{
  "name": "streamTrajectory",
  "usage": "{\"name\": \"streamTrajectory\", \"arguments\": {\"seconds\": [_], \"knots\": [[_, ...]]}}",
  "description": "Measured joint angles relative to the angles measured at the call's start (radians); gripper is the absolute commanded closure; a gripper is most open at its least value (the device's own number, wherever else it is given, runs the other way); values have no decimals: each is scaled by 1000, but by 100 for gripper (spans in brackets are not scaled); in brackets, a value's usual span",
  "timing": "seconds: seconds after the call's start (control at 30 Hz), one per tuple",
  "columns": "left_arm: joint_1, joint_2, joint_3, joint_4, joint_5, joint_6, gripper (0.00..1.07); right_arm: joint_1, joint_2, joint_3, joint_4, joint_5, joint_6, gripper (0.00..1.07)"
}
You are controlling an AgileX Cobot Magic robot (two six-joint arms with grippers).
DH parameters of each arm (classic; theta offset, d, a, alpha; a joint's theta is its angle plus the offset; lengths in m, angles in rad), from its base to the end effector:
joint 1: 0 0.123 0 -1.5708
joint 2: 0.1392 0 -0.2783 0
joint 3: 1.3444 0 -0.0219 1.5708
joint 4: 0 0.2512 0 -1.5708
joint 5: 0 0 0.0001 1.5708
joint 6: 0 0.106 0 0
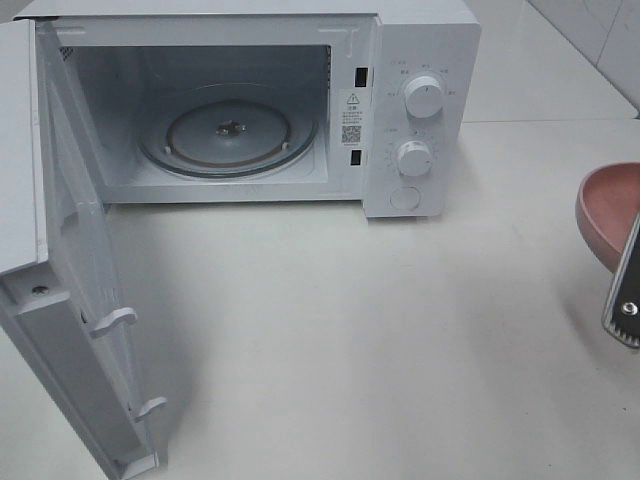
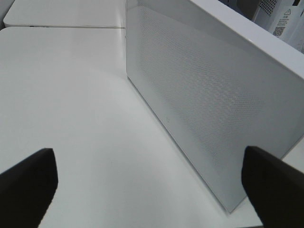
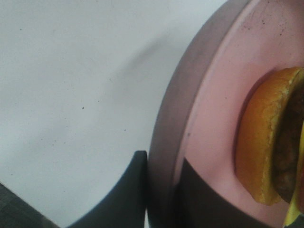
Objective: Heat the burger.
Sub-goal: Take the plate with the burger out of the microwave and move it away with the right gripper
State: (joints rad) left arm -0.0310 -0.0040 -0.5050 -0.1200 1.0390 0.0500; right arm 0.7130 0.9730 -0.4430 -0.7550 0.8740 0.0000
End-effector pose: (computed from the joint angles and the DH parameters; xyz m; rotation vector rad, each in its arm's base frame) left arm 0.0148 -0.0114 0.2747 0.0860 2.0085 -0.1307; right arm 0.1493 0.0554 0.2021 -1.4064 2.1996 -0.6913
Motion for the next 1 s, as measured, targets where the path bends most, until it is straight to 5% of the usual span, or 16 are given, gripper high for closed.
{"name": "streamTrajectory", "arguments": {"seconds": [0.5, 1.0], "knots": [[0, 0, 0, 0, 0, 0, 9, 0, 333, -27, -38, 38, 542, 107], [0, 0, 0, 0, 0, 0, 9, -1, 466, -113, -61, 110, 871, 107]]}}
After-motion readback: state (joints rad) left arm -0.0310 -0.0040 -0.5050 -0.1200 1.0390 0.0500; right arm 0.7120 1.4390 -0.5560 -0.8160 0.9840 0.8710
